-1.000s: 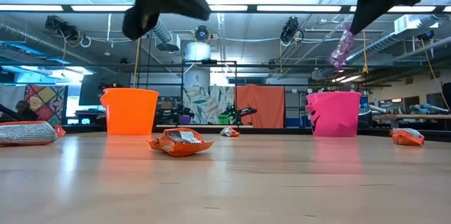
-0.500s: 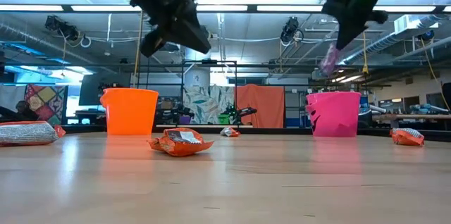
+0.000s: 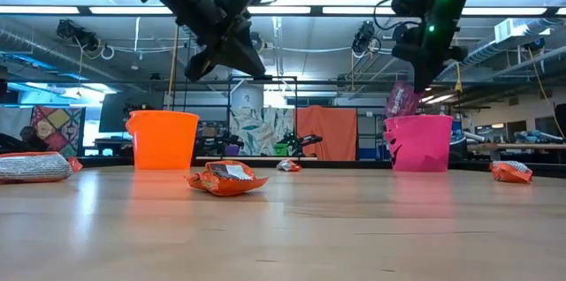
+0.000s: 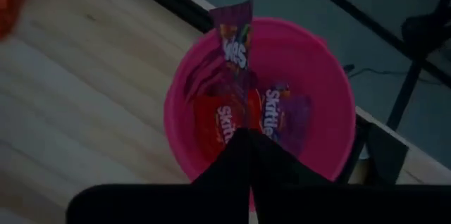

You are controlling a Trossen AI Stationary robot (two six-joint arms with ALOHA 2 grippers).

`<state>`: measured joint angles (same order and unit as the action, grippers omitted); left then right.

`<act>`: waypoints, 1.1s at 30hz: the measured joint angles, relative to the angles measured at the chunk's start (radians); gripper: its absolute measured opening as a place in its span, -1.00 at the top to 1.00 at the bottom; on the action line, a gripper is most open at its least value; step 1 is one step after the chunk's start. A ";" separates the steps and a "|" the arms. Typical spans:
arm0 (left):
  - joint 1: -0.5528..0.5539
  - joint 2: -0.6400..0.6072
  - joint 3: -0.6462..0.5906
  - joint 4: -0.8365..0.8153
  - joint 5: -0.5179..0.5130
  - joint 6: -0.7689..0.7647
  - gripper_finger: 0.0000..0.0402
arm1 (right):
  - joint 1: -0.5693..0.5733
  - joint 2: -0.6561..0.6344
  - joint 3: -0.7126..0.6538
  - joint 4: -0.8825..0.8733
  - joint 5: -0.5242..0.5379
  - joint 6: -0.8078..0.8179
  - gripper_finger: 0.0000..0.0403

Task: Sort candy by brand, put in halloween buckets
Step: Put the purple candy into the pink bucket, then put the orange chocolate bar into the orange bucket

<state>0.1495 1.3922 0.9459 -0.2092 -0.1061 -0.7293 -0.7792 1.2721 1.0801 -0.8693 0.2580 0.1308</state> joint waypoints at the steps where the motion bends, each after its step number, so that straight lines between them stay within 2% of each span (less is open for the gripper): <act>1: 0.013 0.000 0.000 0.000 0.002 0.016 0.82 | -0.008 0.011 0.000 0.002 -0.014 0.005 0.93; 8: 0.087 0.000 0.000 0.001 0.015 0.053 0.81 | -0.037 0.059 0.000 -0.001 -0.061 0.109 0.58; 15: 0.094 0.000 0.000 -0.017 0.039 0.174 0.68 | -0.021 0.008 0.000 0.054 -0.096 0.142 0.30; 22: 0.187 0.038 0.002 0.045 0.034 0.302 0.46 | 0.043 -0.082 0.000 0.149 -0.207 0.267 0.27; 26: 0.260 0.114 0.002 0.142 0.111 0.389 0.38 | 0.118 -0.095 0.000 0.216 -0.230 0.340 0.27; 29: 0.321 0.187 0.002 0.211 0.196 0.356 0.34 | 0.180 -0.092 0.000 0.254 -0.233 0.393 0.27; 33: 0.381 0.277 0.020 0.237 0.223 0.336 0.27 | 0.254 -0.090 0.000 0.256 -0.207 0.438 0.28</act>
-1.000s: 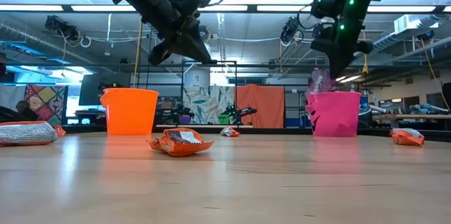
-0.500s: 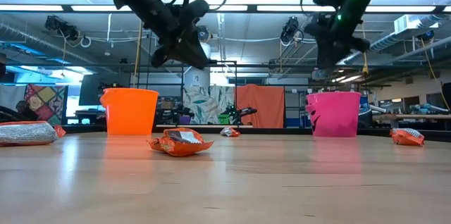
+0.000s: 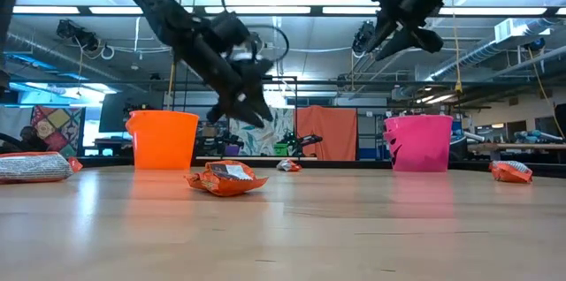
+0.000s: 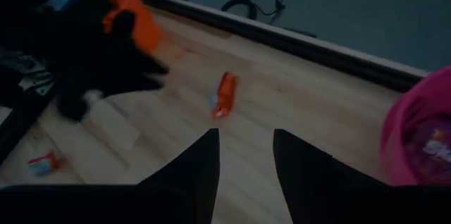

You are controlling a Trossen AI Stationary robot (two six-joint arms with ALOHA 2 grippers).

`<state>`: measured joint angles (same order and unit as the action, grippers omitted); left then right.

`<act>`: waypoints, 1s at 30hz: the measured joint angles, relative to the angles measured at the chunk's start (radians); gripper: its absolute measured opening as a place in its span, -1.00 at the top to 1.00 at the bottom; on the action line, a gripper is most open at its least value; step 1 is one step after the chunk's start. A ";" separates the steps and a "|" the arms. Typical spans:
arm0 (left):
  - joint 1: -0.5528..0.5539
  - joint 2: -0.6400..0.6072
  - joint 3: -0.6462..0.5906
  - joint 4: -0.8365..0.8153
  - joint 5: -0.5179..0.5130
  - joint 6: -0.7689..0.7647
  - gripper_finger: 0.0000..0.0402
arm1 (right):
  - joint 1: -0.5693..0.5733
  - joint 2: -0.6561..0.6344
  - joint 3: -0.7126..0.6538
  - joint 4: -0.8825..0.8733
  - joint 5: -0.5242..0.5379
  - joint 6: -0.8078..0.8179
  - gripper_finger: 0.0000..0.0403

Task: Sort candy by brand, put in halloween buckets
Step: Put the orange chocolate bar into the orange bucket

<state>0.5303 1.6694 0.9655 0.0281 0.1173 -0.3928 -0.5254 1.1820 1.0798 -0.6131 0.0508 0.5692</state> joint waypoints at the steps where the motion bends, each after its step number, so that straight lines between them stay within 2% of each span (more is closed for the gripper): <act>1: 0.009 0.021 0.013 -0.002 0.007 0.007 0.24 | 0.015 0.000 0.000 -0.003 0.011 0.013 0.28; 6: 0.022 0.121 0.149 -0.064 0.050 0.026 0.10 | 0.073 0.000 0.000 -0.003 0.058 0.063 0.28; 9: 0.022 0.199 0.272 -0.186 0.016 0.079 -0.02 | 0.090 0.000 0.000 -0.003 0.068 0.081 0.28; 14: 0.022 0.331 0.470 -0.439 -0.100 0.154 -0.21 | 0.112 0.001 0.000 -0.008 0.080 0.094 0.28; 17: 0.031 0.390 0.547 -0.522 -0.113 0.159 -0.28 | 0.120 0.001 0.000 -0.017 0.079 0.094 0.28; 20: 0.037 0.433 0.585 -0.526 -0.046 0.182 -0.31 | 0.121 0.001 0.000 -0.018 0.079 0.094 0.28; 24: 0.038 0.465 0.597 -0.529 -0.016 0.181 -0.30 | 0.121 0.001 0.000 -0.018 0.079 0.094 0.28; 30: 0.038 0.492 0.596 -0.536 -0.022 0.191 -0.11 | 0.120 0.001 0.000 -0.019 0.079 0.086 0.28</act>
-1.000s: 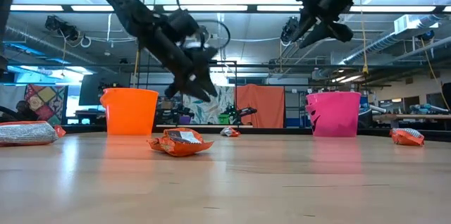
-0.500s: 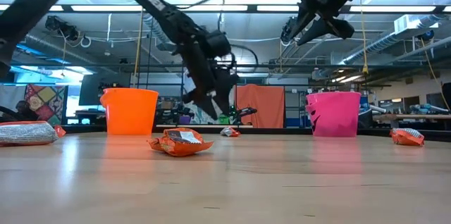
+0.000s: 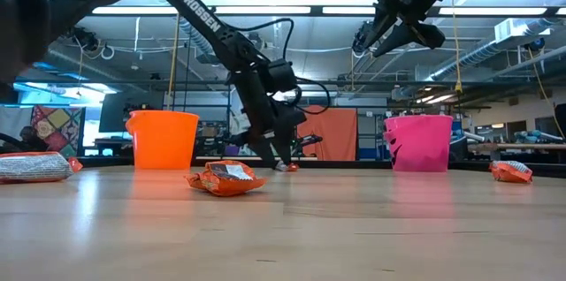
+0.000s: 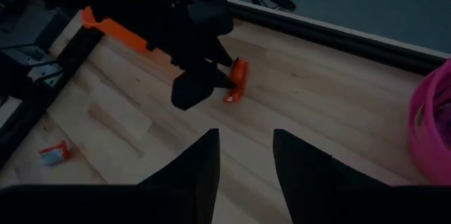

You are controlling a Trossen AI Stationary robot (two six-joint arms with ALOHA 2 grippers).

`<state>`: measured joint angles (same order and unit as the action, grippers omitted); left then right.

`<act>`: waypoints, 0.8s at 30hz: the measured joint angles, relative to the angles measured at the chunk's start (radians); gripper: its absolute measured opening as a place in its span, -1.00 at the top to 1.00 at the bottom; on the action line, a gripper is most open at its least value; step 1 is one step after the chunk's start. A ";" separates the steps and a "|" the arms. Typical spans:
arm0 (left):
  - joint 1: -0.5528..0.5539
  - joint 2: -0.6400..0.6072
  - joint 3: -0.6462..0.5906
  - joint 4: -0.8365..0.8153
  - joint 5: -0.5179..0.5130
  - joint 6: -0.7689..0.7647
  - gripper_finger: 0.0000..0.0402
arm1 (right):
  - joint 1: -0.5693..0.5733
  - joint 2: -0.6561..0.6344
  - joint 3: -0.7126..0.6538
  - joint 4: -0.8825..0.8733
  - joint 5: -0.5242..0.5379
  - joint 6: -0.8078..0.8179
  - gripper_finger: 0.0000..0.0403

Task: Sort candy by brand, put in halloween buckets
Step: Put the orange chocolate bar into the orange bucket

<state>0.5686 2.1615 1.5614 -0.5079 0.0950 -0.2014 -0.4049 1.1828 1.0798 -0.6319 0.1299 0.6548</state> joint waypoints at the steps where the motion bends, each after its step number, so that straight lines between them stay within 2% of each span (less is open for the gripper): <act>1: 0.000 0.001 0.000 -0.004 -0.001 0.012 -0.04 | 0.000 0.000 0.000 0.000 0.000 0.000 0.28; 4: 0.001 0.005 0.001 -0.013 0.001 0.052 0.19 | 0.000 0.000 0.000 0.001 0.000 -0.001 0.28; 7: 0.009 0.002 0.004 -0.039 0.049 0.073 0.48 | 0.000 0.000 0.000 0.001 0.000 -0.006 0.28; 12: 0.028 -0.023 0.048 -0.206 0.079 0.082 0.93 | 0.000 0.000 0.000 0.001 -0.030 -0.019 0.28; 16: 0.046 -0.072 0.104 -0.310 0.072 0.150 0.95 | 0.003 0.003 -0.014 0.003 -0.083 -0.067 0.28; 20: 0.060 -0.125 0.178 -0.484 0.043 0.209 0.95 | 0.008 0.007 -0.049 -0.013 -0.159 -0.071 0.28; 24: 0.065 -0.237 0.212 -0.657 -0.056 0.275 0.97 | 0.044 0.006 -0.070 -0.020 -0.162 -0.072 0.28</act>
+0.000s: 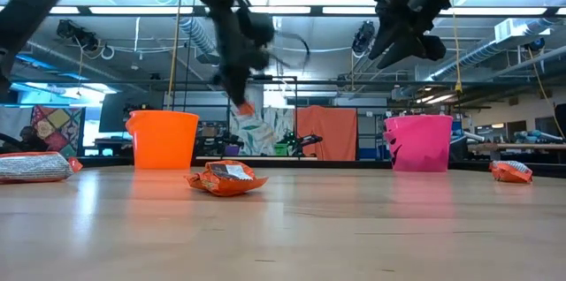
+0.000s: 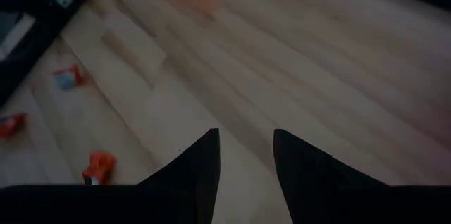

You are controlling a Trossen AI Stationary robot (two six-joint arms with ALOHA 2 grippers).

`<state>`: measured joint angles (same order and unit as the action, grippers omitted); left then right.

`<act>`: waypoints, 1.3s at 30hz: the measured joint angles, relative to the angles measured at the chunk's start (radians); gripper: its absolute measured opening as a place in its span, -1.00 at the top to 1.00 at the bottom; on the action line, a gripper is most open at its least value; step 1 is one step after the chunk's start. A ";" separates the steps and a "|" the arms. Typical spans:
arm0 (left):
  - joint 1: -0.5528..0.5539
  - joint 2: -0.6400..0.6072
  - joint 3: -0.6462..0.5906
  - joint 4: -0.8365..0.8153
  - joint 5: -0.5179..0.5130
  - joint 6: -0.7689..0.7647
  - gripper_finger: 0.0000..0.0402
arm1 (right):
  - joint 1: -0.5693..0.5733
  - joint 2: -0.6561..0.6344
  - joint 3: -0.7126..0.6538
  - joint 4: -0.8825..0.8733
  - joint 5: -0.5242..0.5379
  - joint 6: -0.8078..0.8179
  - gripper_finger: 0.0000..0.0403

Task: Sort candy by brand, put in halloween buckets
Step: Put the orange chocolate bar into the orange bucket

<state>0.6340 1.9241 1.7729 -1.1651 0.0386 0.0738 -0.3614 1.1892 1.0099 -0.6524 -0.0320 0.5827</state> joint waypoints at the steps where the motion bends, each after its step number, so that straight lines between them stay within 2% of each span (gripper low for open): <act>1: 0.001 -0.030 0.000 -0.027 -0.027 0.016 0.97 | 0.011 0.000 -0.004 0.000 0.010 -0.001 0.28; 7: 0.074 -0.186 -0.001 -0.092 -0.100 0.053 0.98 | 0.063 0.000 -0.048 -0.001 0.056 0.014 0.28; 12: 0.170 -0.259 -0.031 -0.096 -0.101 0.050 0.98 | 0.110 0.000 -0.078 -0.001 0.080 0.075 0.28; 17: 0.248 -0.306 -0.152 -0.098 -0.102 0.016 0.98 | 0.182 0.000 -0.111 -0.006 0.131 0.164 0.28; 25: 0.305 -0.326 -0.384 0.030 -0.146 -0.086 0.92 | 0.301 0.000 -0.123 -0.051 0.115 0.184 0.28; 29: 0.307 -0.326 -0.465 0.108 -0.188 -0.138 0.82 | 0.341 0.003 -0.123 -0.159 0.143 0.228 0.28; 33: 0.310 -0.326 -0.487 0.137 -0.230 -0.163 0.64 | 0.368 0.004 -0.123 -0.269 0.189 0.299 0.27; 39: 0.310 -0.328 -0.488 0.151 -0.231 -0.163 0.32 | 0.392 0.004 -0.144 -0.313 0.159 0.398 0.25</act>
<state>0.9436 1.5961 1.2854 -1.0138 -0.1922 -0.0888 0.0304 1.1929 0.8655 -0.9656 0.1266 0.9806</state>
